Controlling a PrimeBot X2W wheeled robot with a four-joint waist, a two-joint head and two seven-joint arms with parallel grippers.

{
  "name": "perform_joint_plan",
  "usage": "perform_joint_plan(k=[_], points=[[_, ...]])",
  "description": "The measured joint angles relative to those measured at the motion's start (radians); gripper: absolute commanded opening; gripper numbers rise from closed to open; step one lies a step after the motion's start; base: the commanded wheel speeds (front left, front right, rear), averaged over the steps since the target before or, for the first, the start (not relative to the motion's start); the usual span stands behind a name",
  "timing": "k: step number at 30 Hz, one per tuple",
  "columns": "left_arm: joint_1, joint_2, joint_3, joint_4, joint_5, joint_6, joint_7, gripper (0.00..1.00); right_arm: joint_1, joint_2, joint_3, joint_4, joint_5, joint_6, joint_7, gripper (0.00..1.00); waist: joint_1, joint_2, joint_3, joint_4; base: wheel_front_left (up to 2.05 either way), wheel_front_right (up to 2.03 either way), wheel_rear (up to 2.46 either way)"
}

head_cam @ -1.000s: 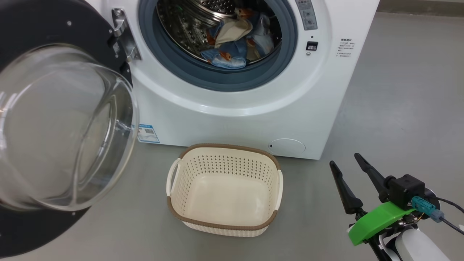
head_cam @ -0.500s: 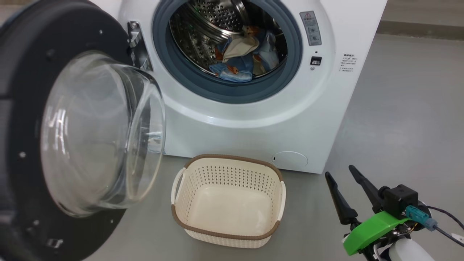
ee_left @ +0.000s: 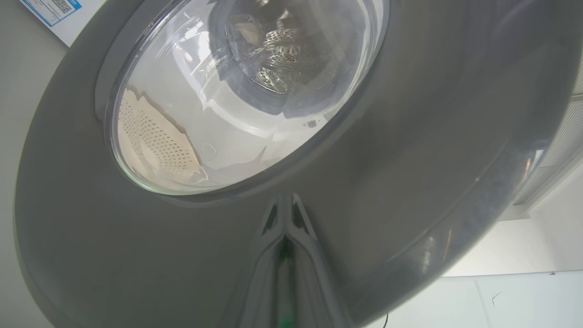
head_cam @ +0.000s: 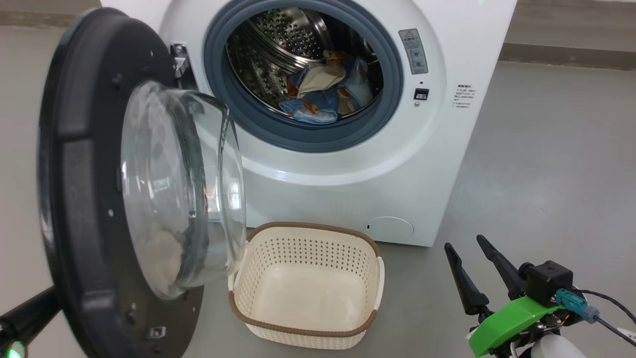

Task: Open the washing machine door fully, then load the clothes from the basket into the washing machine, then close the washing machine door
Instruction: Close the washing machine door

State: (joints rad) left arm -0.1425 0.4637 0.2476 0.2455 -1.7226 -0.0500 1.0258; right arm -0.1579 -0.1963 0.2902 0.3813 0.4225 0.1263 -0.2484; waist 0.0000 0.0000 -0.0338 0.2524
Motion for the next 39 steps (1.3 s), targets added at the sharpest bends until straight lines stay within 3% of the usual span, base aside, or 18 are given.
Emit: perform_joint_plan(k=[7,16,39], points=[[0.003,-0.036,-0.043,-0.104,-0.002,0.05,0.005,0.0,0.0,0.017,-0.009,-0.011,0.0,0.0,-0.001,1.0,0.0,0.0,0.006,-0.037,0.0,0.0,0.0],[-0.007,-0.074,-0.065,-0.142,-0.002,0.068,0.004,0.0,0.0,0.037,-0.031,-0.023,-0.01,0.0,-0.001,1.0,0.0001,0.0,0.021,-0.115,0.0,0.0,0.0],[-0.072,-0.137,-0.038,-0.175,0.0,0.04,-0.095,0.0,0.0,0.063,-0.041,-0.048,-0.026,0.0,-0.001,1.0,0.0001,0.0,0.052,-0.407,0.0,0.0,0.0]])
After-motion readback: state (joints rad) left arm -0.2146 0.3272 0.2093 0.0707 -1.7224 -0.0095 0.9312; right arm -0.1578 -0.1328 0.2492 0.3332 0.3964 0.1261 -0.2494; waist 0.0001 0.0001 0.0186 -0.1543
